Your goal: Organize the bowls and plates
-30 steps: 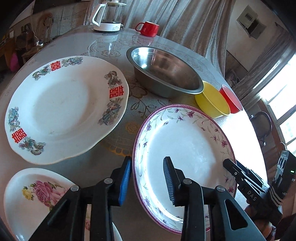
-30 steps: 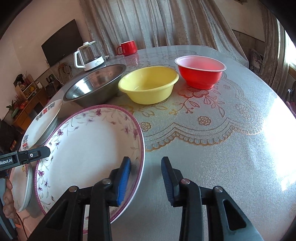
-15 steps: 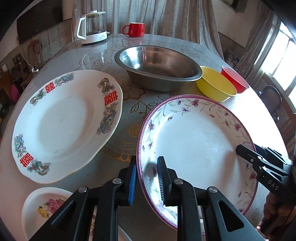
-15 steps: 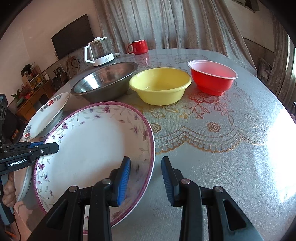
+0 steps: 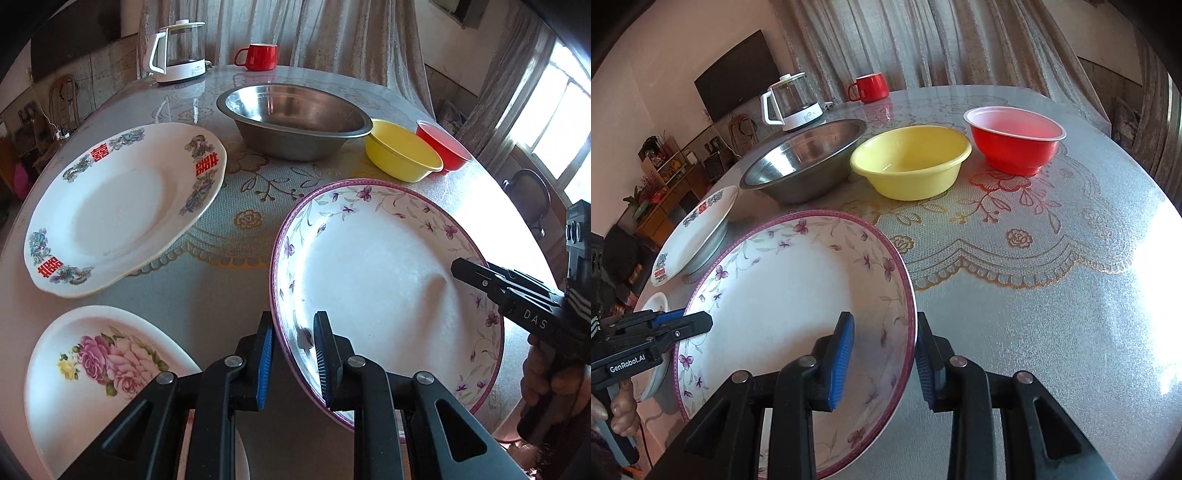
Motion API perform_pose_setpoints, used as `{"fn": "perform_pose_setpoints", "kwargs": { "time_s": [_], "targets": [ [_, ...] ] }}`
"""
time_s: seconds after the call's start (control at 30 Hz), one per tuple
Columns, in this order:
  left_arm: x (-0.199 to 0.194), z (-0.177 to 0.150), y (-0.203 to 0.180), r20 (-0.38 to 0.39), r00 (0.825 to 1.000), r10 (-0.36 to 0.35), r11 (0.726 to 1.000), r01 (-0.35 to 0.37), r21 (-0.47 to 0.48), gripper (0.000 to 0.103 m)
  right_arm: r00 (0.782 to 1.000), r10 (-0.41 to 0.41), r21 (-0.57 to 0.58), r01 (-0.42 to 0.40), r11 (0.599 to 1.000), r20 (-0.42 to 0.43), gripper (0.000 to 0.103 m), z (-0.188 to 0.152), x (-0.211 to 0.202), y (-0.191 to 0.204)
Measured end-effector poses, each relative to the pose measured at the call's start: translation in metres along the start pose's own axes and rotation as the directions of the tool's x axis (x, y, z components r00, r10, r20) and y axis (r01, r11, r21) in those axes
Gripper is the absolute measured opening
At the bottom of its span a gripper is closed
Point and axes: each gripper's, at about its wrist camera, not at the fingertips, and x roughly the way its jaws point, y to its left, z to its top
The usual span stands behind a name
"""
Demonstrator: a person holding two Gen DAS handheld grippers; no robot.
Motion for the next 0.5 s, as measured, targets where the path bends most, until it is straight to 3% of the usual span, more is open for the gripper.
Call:
{"fn": "perform_pose_setpoints", "kwargs": {
  "time_s": [0.5],
  "targets": [
    [-0.017, -0.032, -0.01, 0.014, 0.999, 0.032, 0.997, -0.033, 0.067, 0.021, 1.0, 0.03, -0.015, -0.03, 0.999, -0.006, 0.032, -0.026, -0.02, 0.003]
  ]
}}
